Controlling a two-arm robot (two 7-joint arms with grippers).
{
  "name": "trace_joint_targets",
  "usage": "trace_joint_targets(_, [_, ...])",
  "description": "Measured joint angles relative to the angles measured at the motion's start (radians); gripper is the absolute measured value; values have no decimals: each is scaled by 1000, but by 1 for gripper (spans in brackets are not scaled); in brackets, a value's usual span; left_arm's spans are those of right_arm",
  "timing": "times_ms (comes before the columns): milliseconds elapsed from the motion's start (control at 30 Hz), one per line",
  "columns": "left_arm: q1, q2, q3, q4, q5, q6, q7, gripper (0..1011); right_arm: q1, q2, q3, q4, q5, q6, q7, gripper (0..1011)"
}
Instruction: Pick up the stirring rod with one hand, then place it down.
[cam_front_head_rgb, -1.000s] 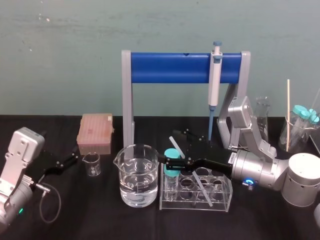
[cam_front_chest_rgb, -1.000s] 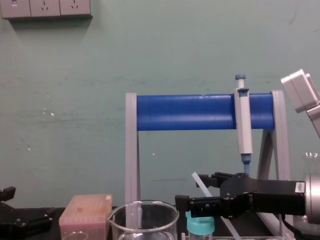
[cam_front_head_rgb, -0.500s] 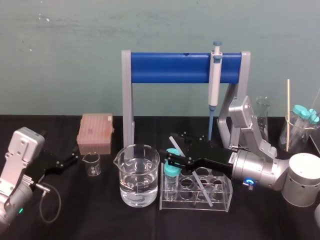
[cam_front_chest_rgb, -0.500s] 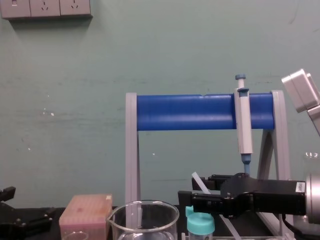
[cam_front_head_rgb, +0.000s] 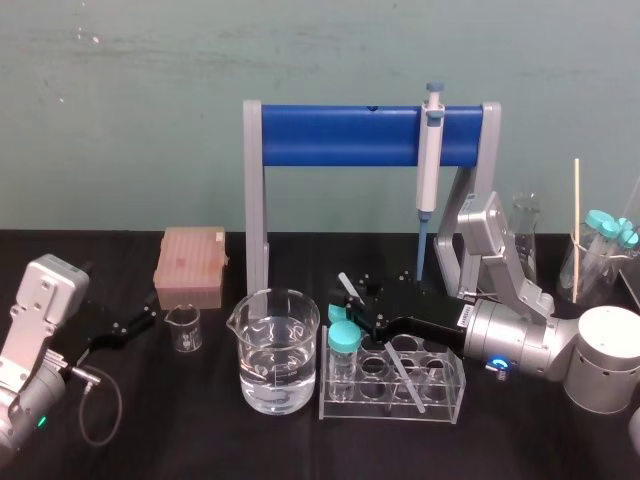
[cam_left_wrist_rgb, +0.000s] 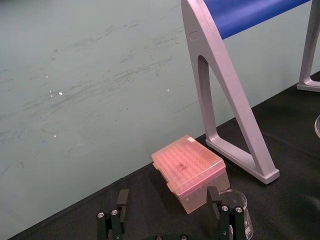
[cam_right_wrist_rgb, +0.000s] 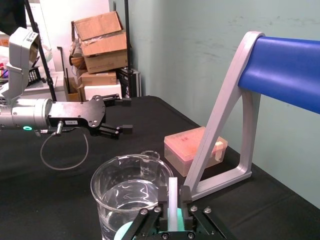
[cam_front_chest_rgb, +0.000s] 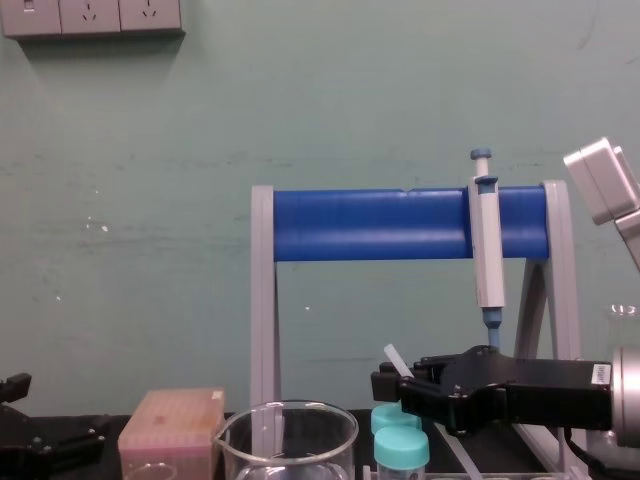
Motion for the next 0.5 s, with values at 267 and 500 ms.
trace_joint_targets(267, [0,0,0,0,0,0,0,1000,0,0,0,0,0,0,0,69])
trace_joint_targets(500, [0,0,0,0,0,0,0,1000,-14,-5,21,-6,18,-37,-1,69])
